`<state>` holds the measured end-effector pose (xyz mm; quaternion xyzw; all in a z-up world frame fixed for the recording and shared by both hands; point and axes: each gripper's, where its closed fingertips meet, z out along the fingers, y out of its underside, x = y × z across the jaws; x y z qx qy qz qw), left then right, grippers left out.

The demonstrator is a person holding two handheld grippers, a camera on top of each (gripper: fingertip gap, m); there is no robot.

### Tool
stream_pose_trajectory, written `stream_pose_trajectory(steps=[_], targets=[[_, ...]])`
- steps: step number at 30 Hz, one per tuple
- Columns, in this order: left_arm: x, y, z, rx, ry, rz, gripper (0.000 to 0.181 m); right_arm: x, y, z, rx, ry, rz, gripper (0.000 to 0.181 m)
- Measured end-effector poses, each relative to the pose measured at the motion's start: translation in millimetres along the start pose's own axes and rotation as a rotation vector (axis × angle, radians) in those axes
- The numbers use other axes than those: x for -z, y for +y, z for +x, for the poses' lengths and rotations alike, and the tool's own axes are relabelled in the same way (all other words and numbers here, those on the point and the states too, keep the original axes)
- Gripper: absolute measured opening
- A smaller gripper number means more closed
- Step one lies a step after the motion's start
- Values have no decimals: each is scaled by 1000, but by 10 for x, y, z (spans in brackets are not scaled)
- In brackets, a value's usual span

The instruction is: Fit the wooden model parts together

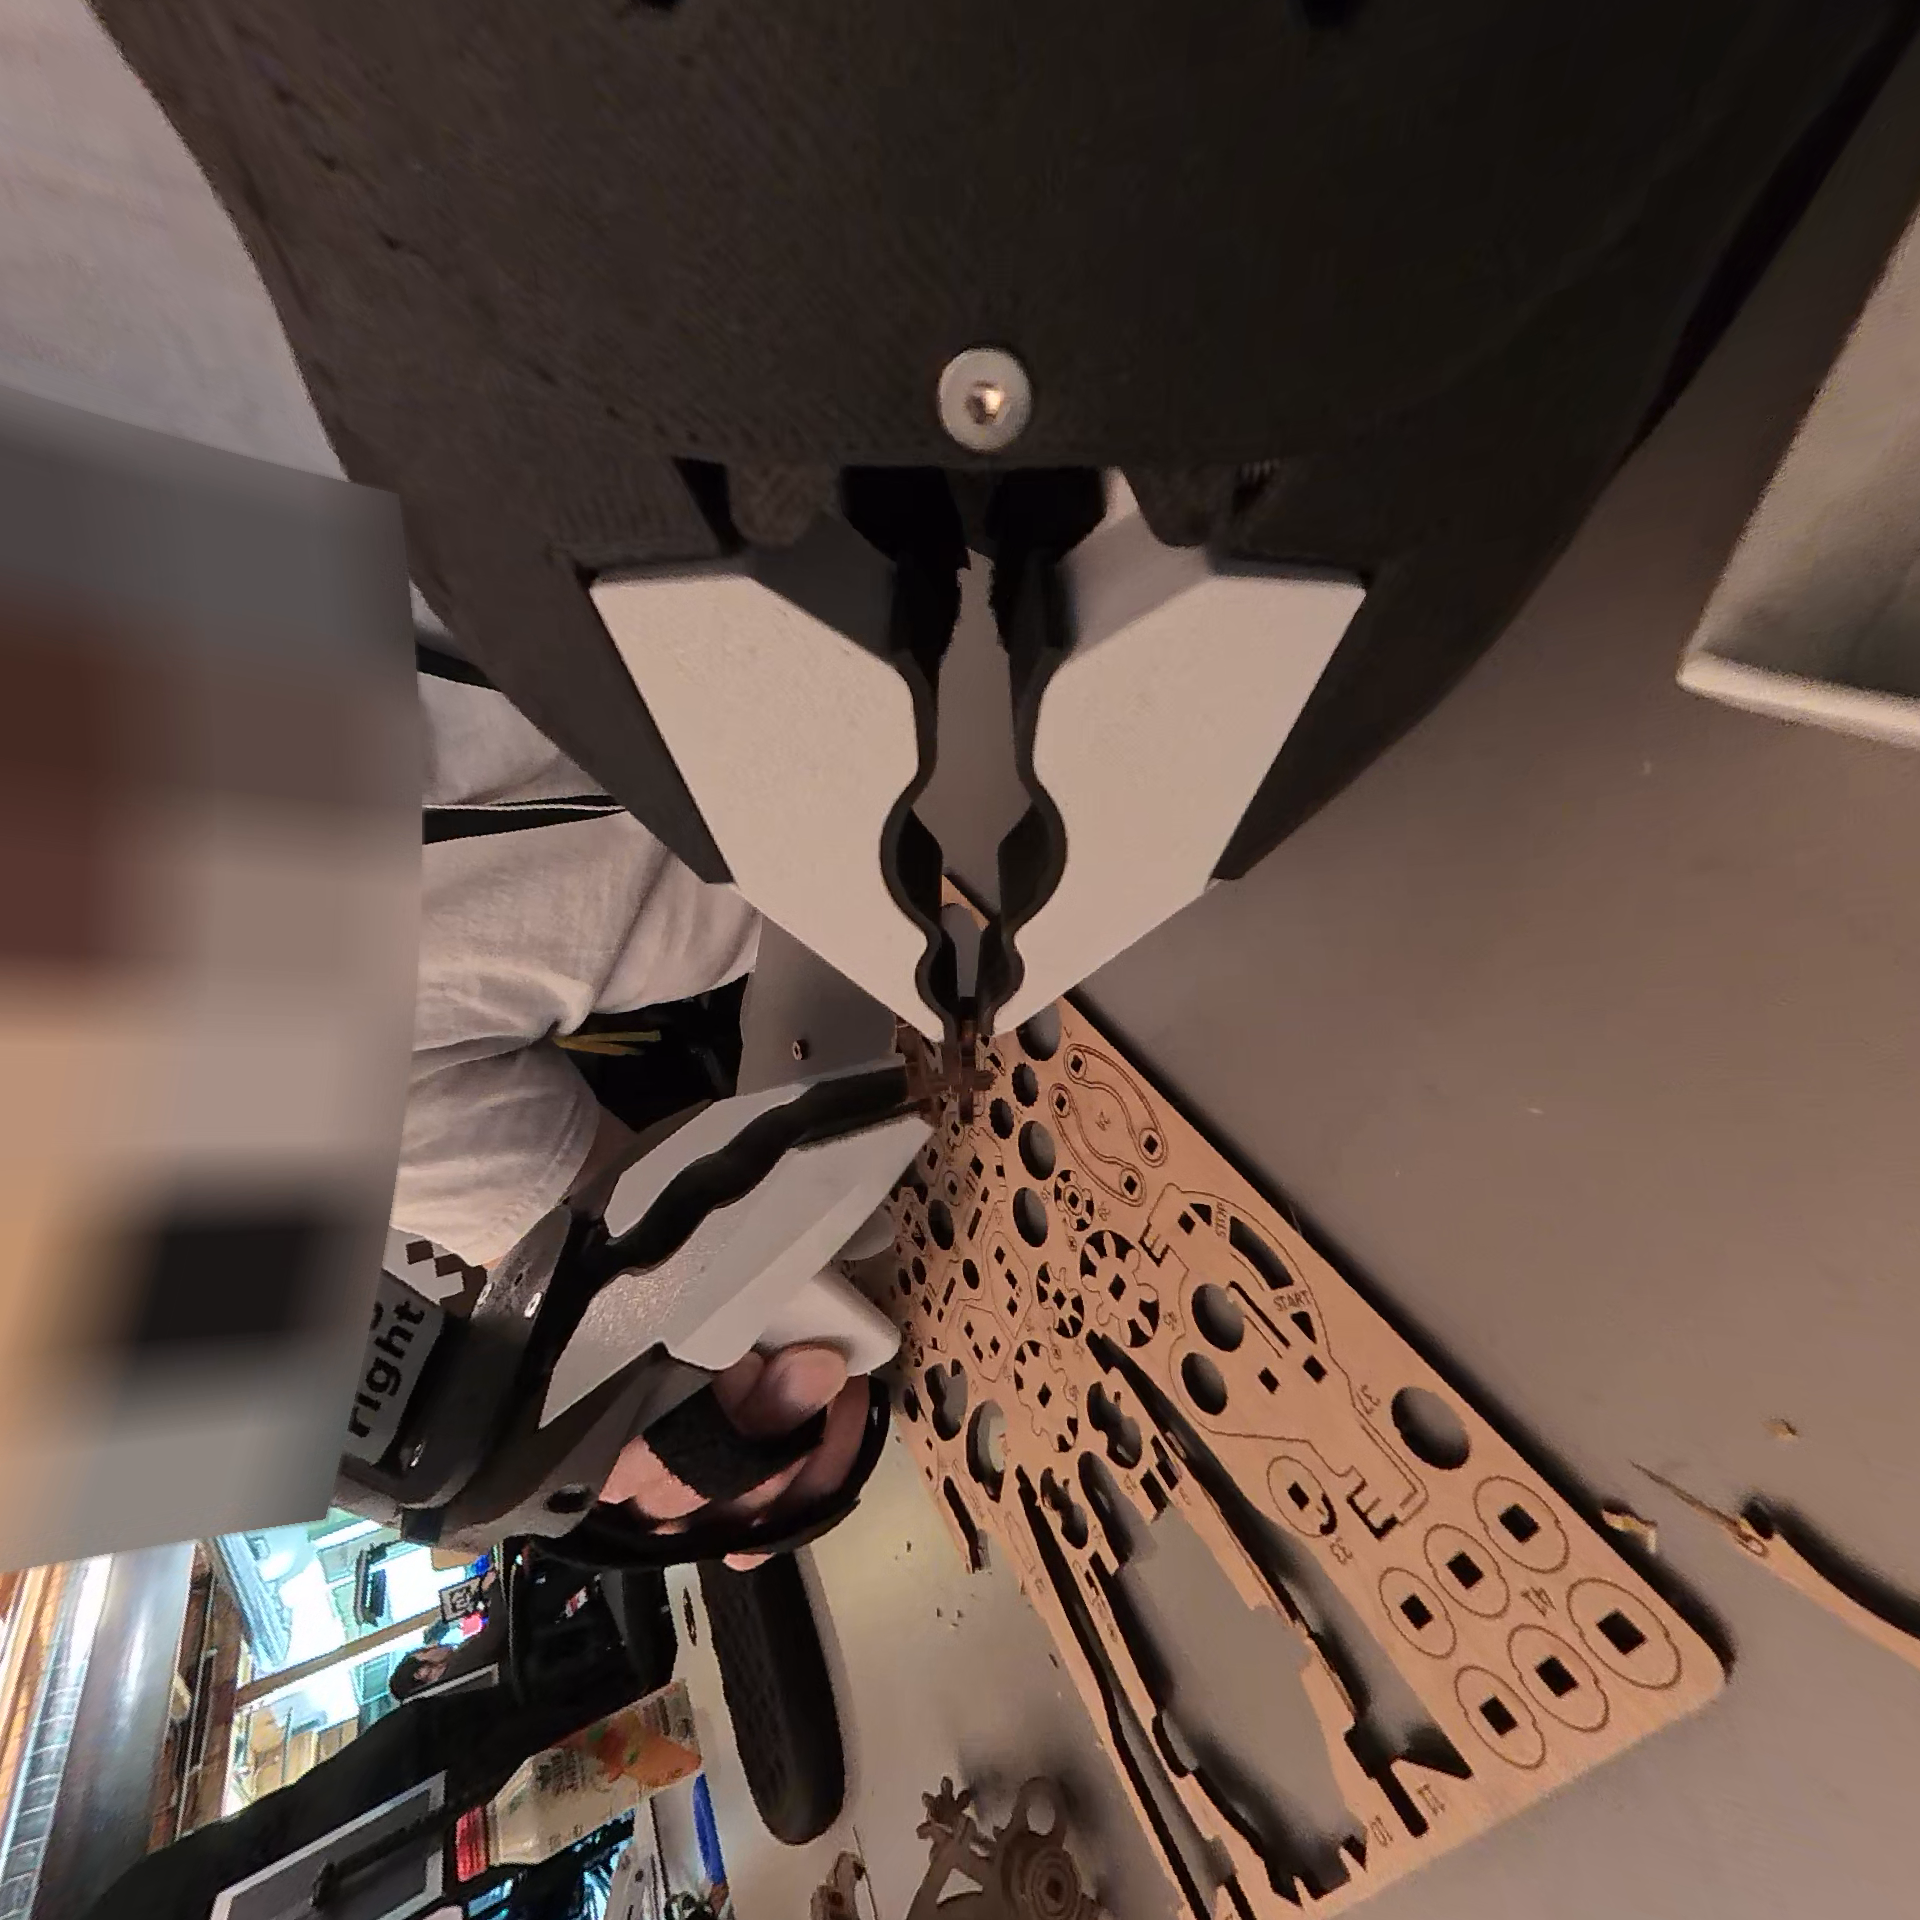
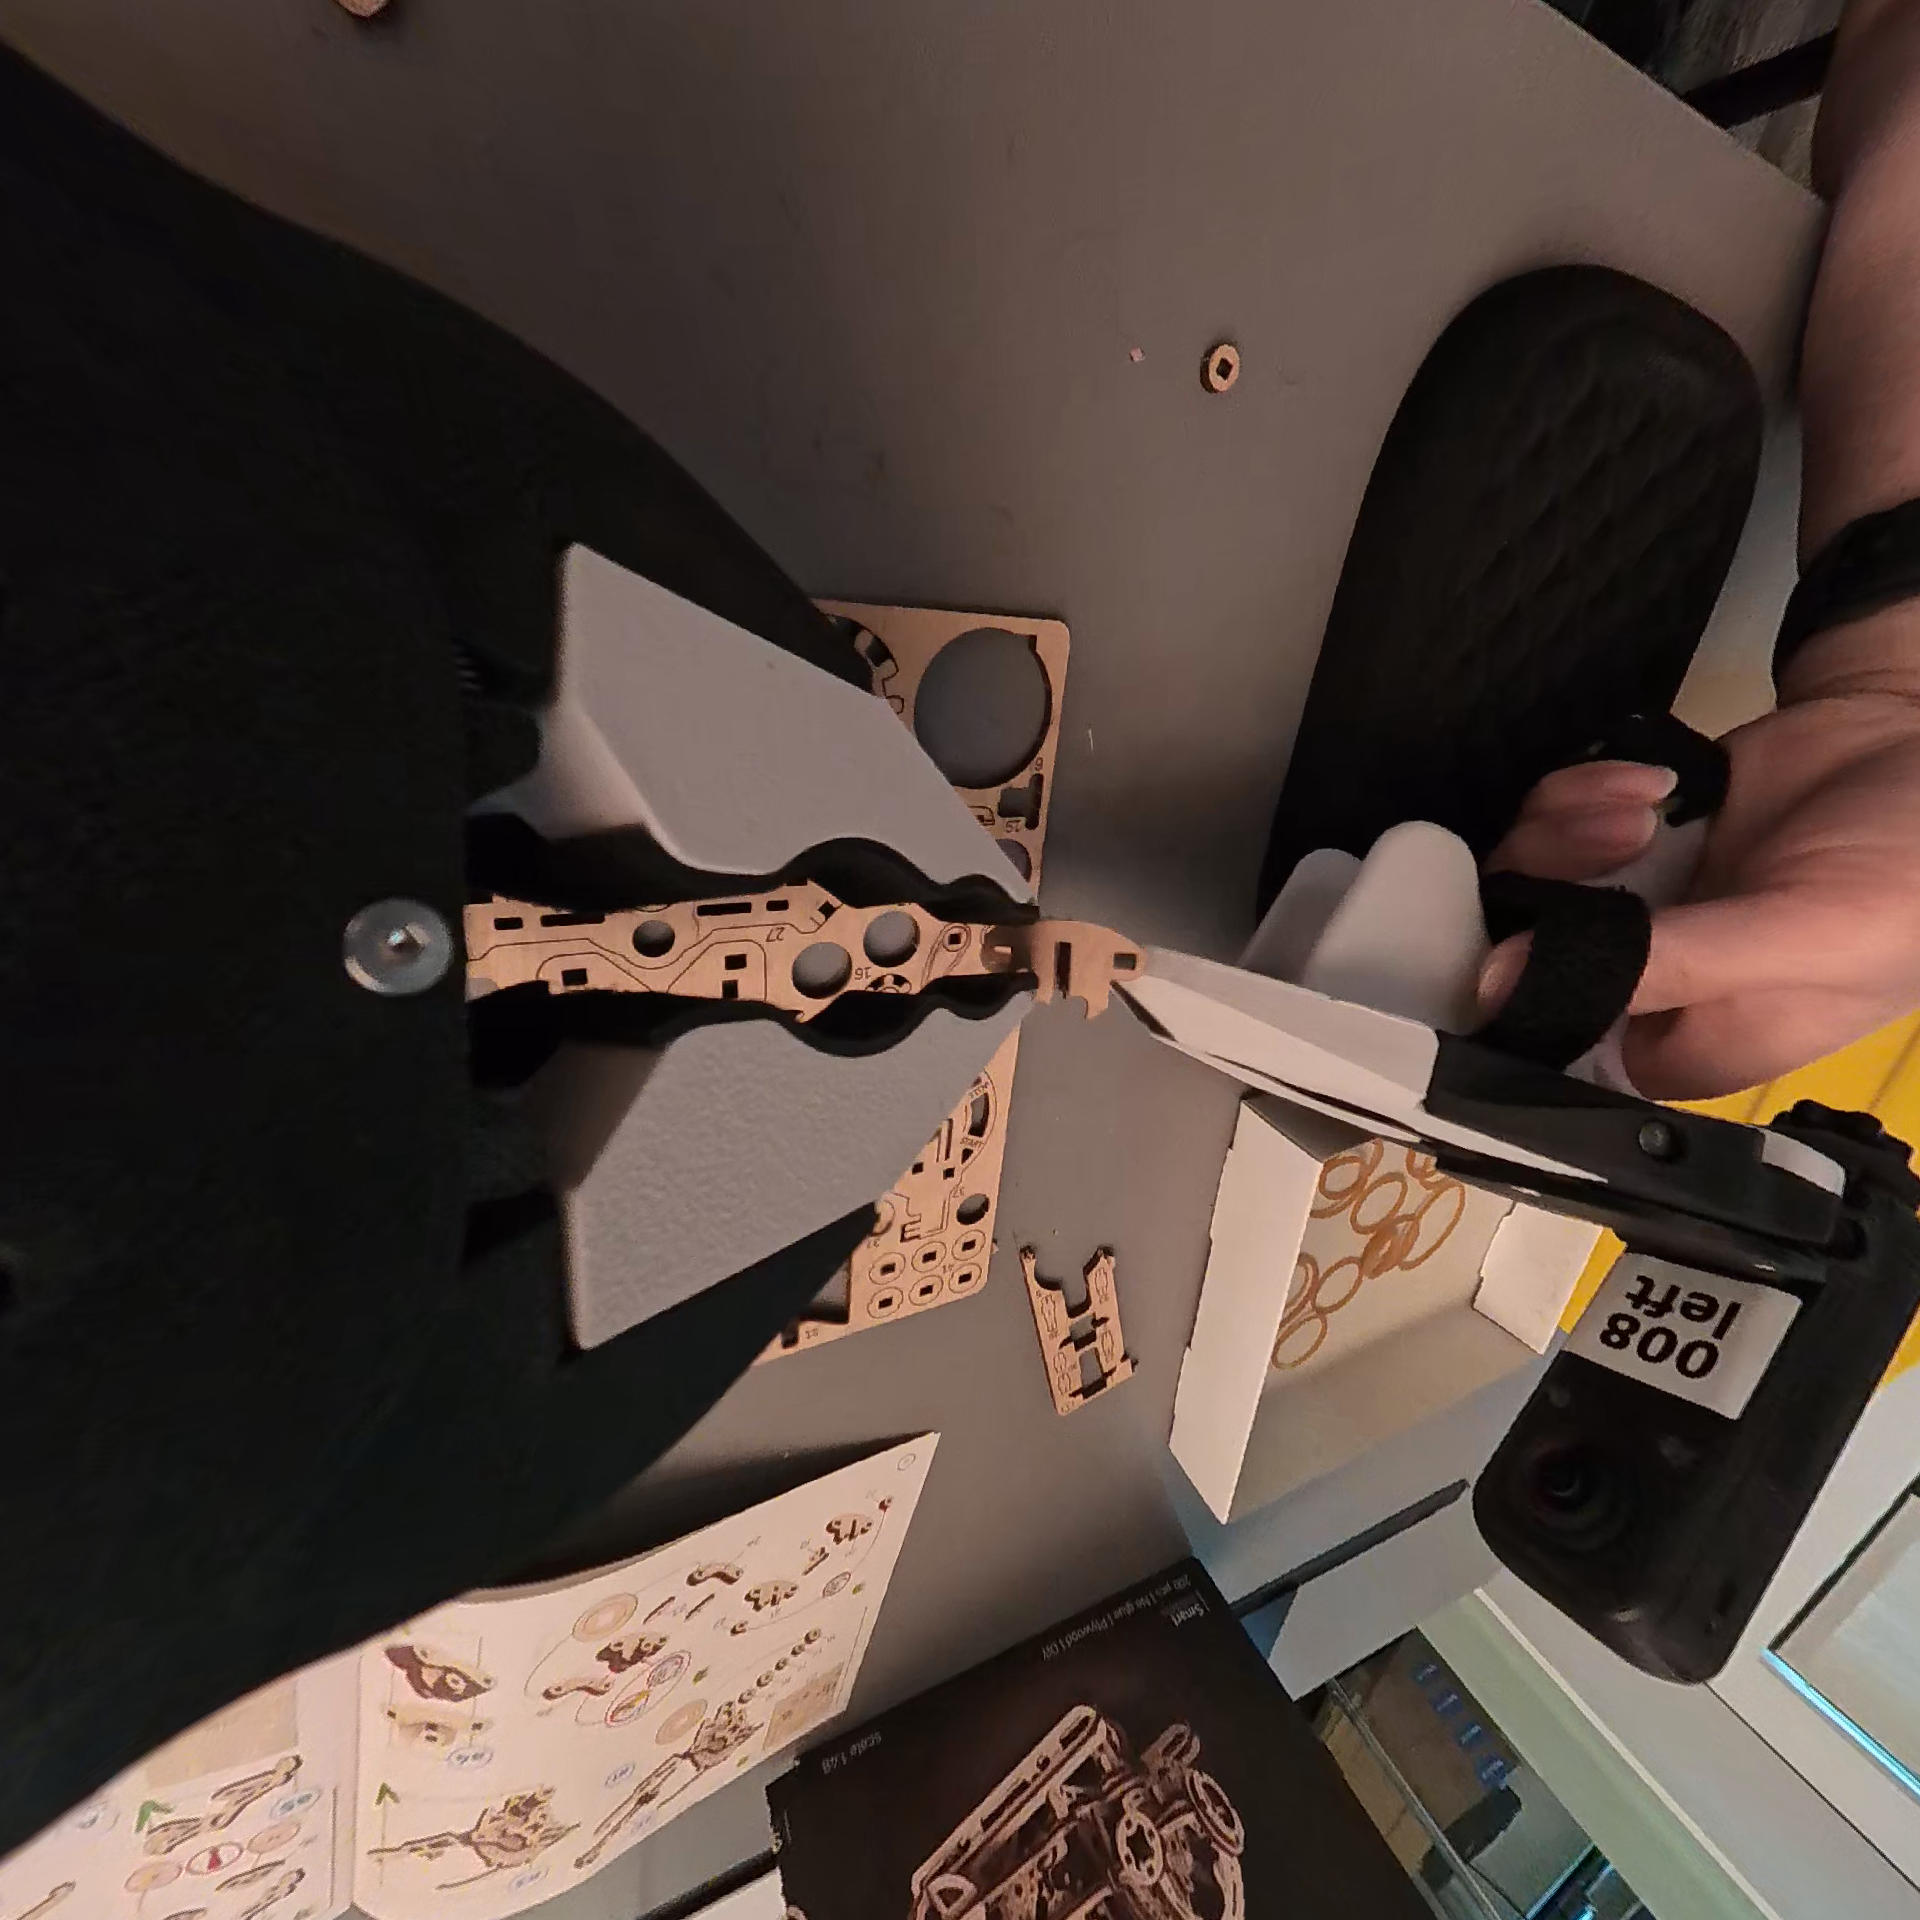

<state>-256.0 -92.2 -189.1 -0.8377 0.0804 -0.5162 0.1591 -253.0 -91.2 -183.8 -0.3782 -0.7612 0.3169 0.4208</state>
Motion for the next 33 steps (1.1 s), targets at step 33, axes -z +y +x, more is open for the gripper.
stream_pose_trajectory(steps=[33], targets=[[78,20,19,106,54,-32,11,5,98,33,-179,-85,-30,6]])
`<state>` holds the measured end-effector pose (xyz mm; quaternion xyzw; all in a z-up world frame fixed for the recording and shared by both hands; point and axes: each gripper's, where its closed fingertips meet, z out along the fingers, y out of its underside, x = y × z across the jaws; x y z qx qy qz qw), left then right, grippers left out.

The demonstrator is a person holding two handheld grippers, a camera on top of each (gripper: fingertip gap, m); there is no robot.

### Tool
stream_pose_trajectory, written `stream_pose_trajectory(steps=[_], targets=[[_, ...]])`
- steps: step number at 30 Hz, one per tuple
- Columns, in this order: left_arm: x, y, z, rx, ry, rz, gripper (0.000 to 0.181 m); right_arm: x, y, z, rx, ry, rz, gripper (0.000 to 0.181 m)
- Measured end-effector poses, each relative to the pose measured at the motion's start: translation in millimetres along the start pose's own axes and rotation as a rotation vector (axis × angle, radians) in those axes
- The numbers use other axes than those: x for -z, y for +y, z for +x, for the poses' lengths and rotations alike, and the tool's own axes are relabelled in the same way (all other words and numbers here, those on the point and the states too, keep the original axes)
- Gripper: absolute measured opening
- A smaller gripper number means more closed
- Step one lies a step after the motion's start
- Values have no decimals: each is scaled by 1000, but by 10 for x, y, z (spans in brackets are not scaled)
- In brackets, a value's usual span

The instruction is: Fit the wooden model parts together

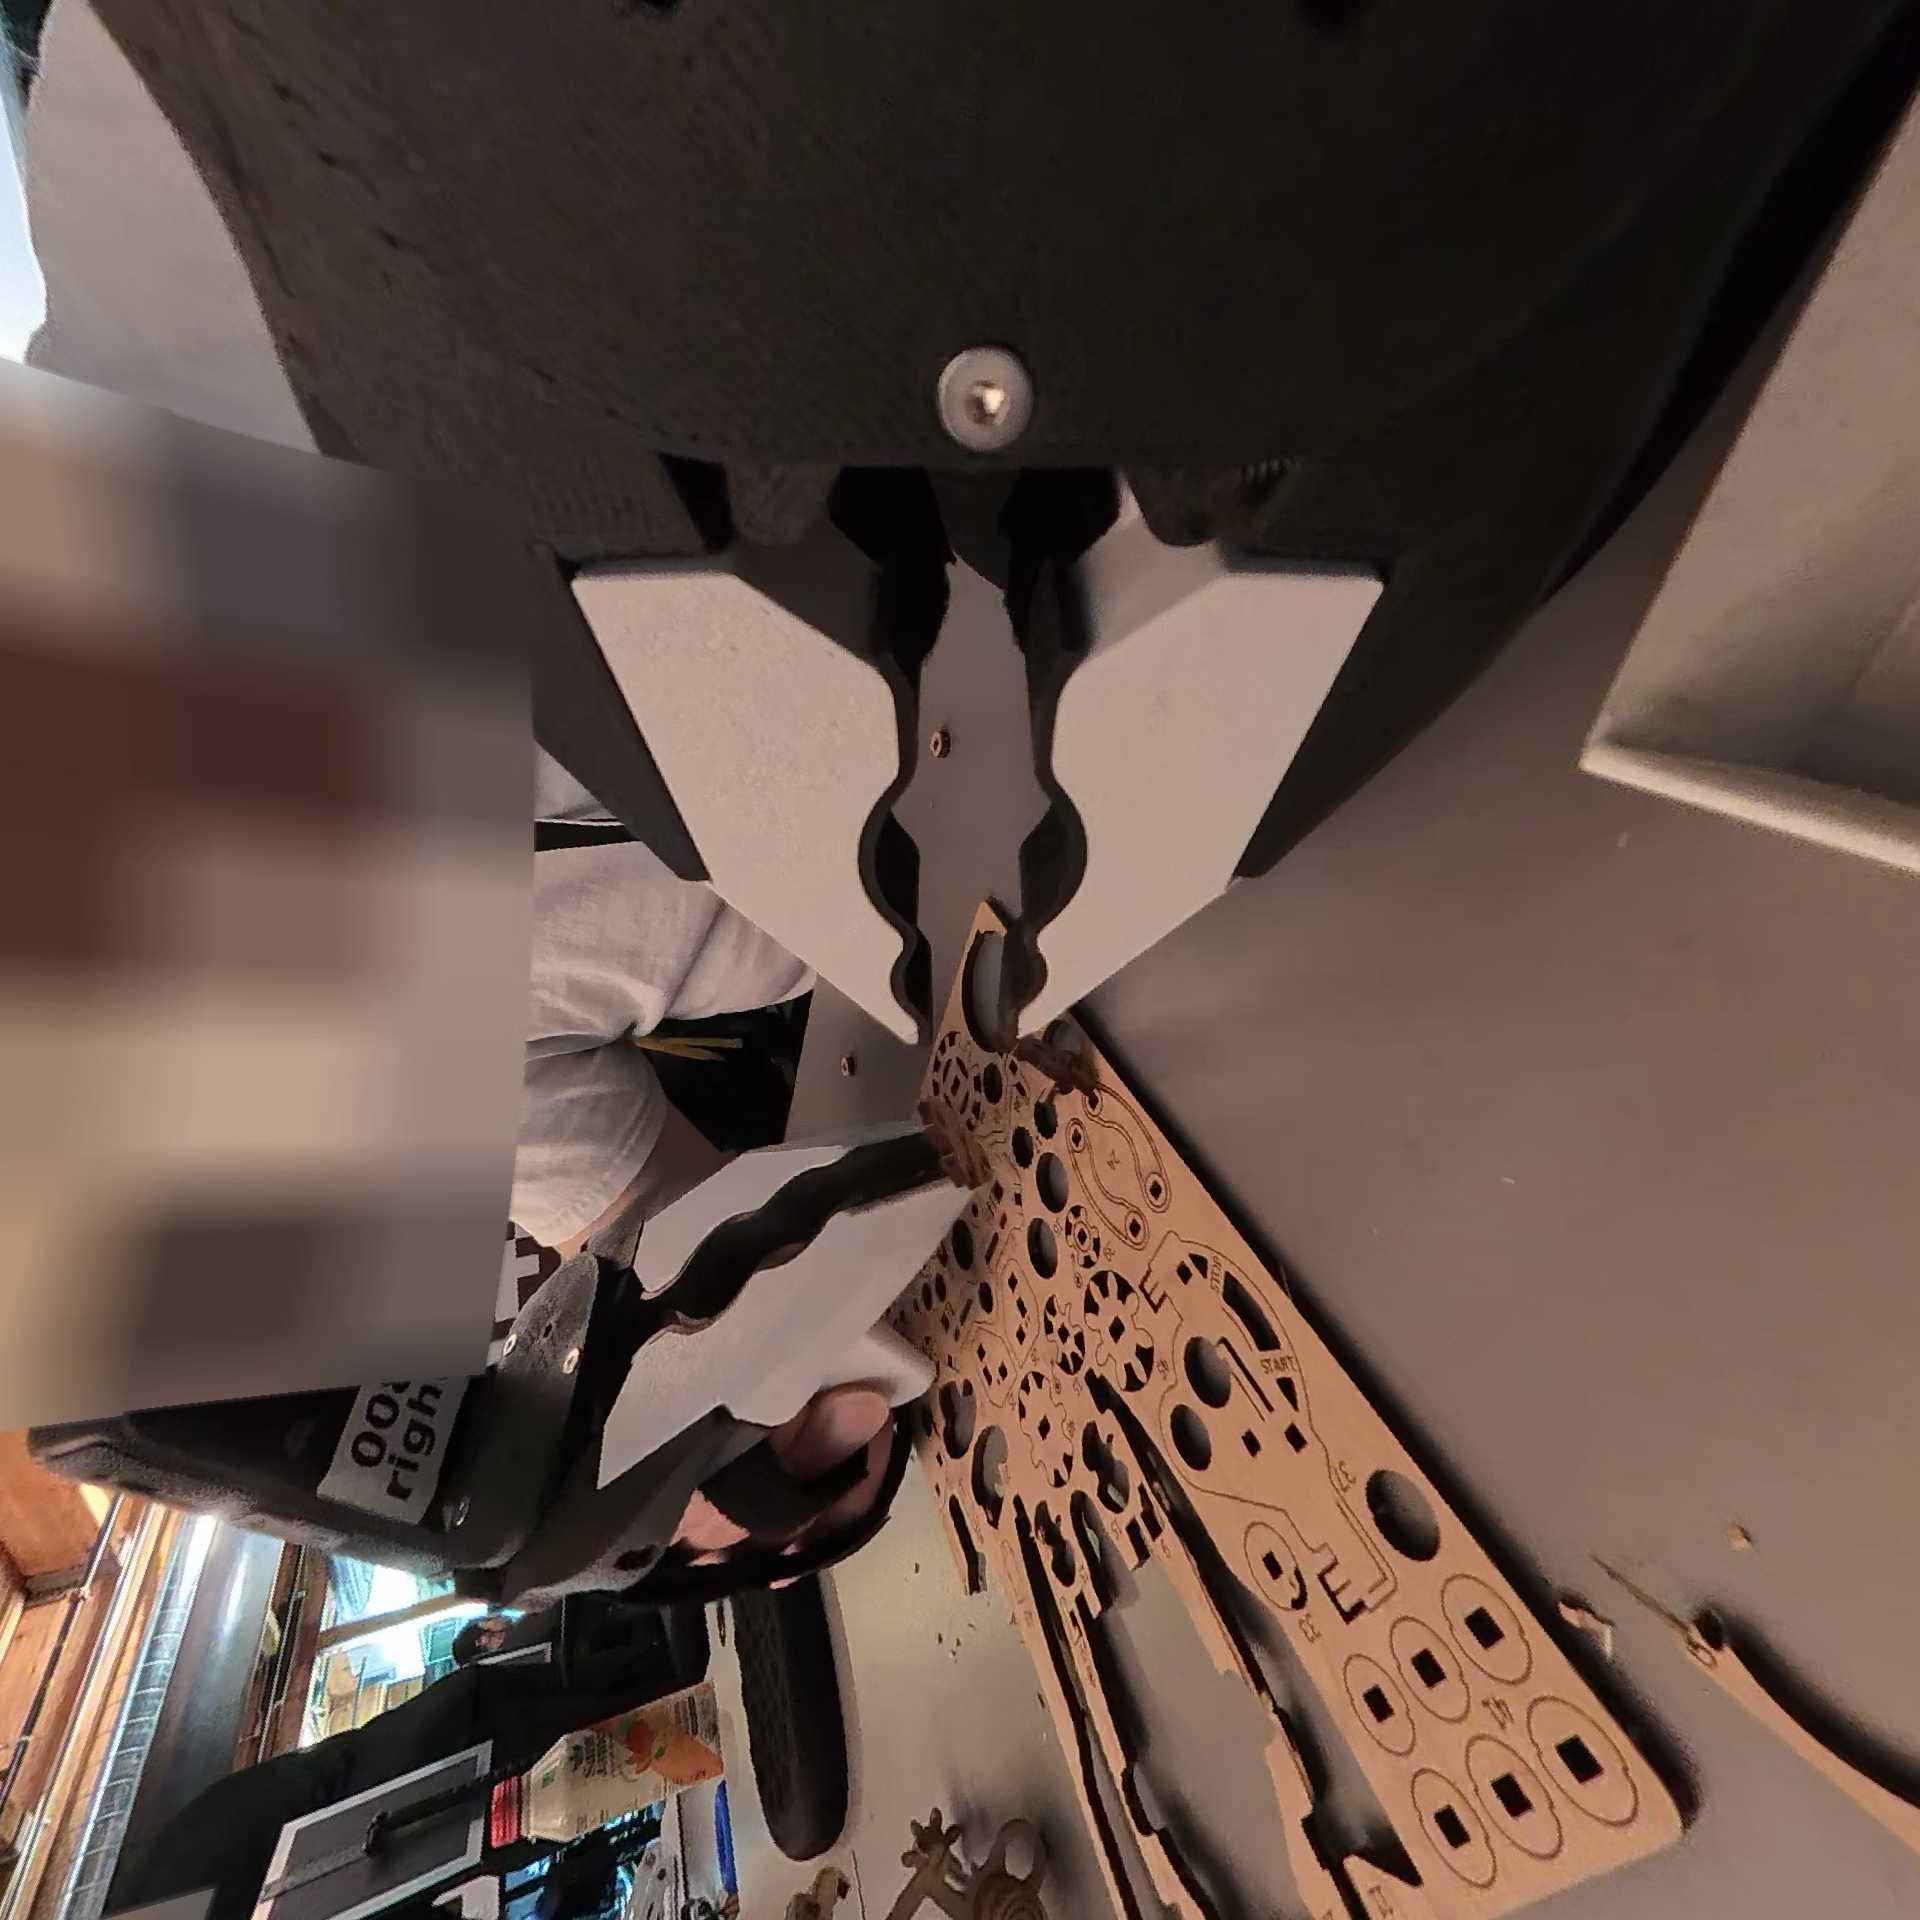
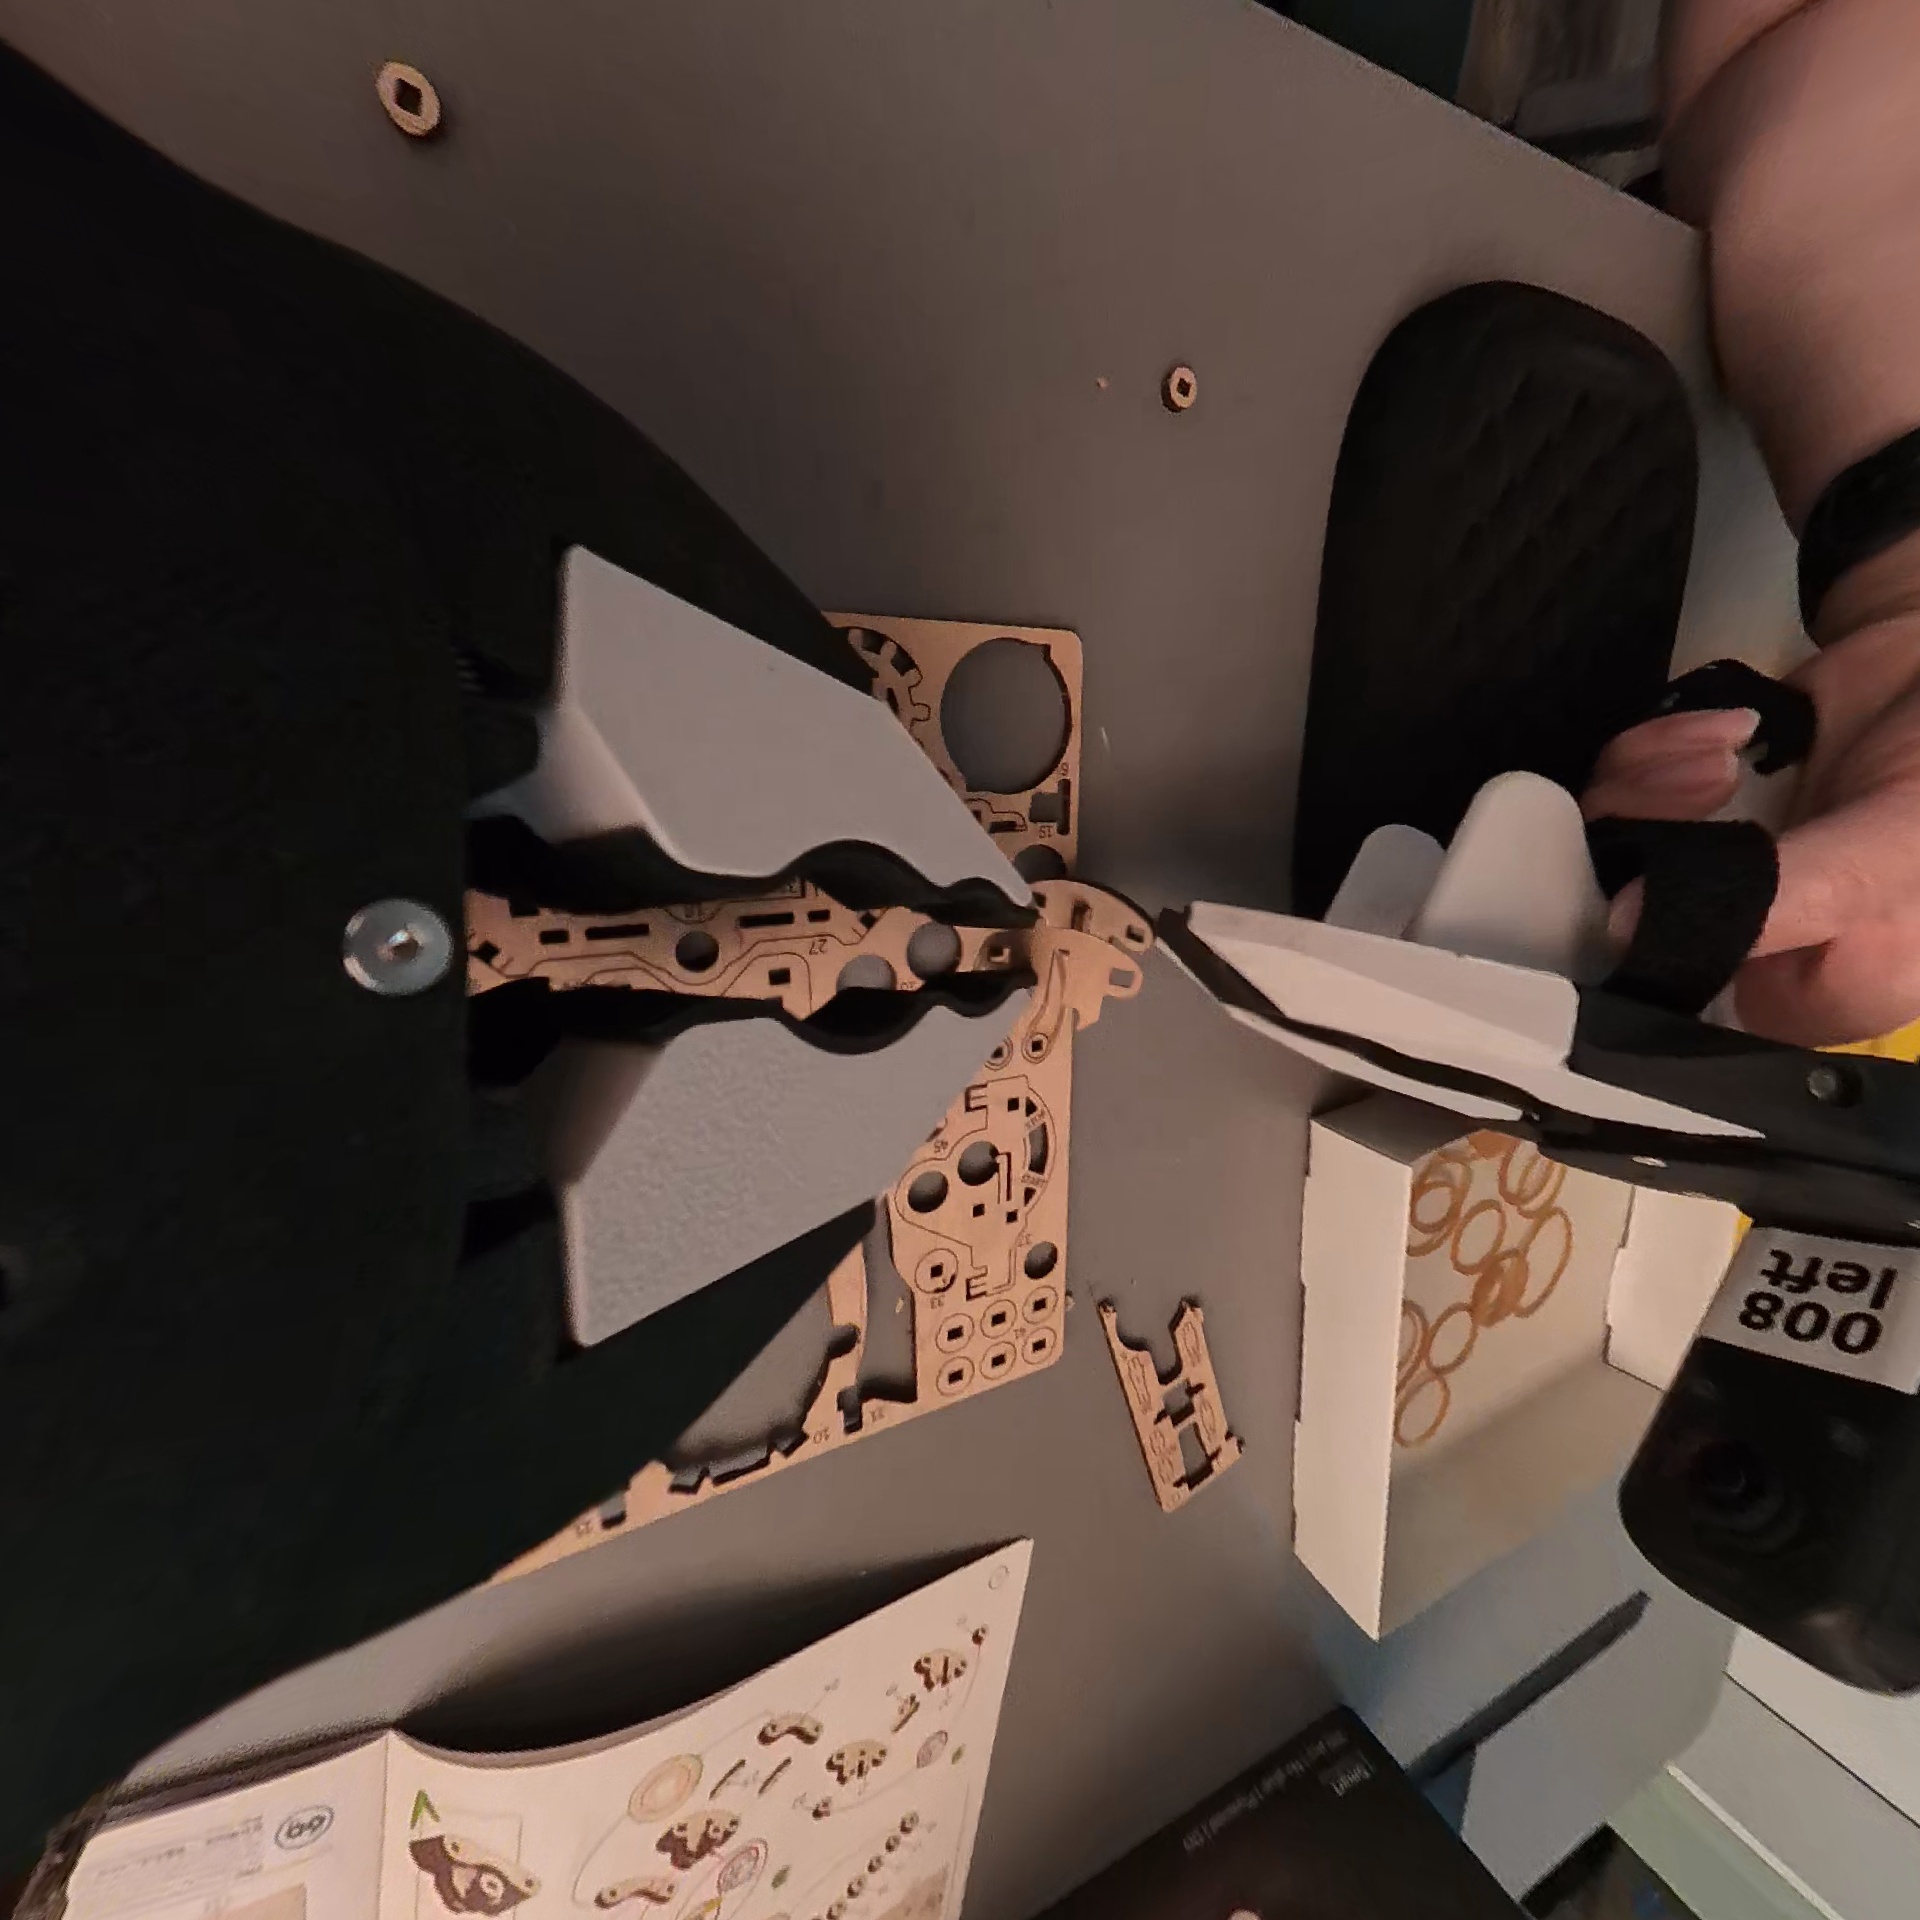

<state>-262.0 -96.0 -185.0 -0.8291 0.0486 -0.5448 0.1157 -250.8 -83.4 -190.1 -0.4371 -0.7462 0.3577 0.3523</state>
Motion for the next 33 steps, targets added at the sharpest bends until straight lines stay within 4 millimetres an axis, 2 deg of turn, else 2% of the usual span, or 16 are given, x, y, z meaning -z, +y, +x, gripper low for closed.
stream_pose_trajectory(steps=[8,21,25,28,33], targets=[[-11,1,-37,9,-22,-2,8,-88,36,-96,47,-32,-54,6],[28,48,-1,58,27,-30,1,-137,65,-48,-39,-137,-136,6],[142,79,-22,26,-31,-43,1,-118,-10,-25,-92,-144,-115,6],[251,20,1,-8,-58,-4,5,-104,-92,-14,-81,-140,-114,6],[387,-118,73,-131,-128,74,3,-192,-124,-65,95,-148,-230,6]])
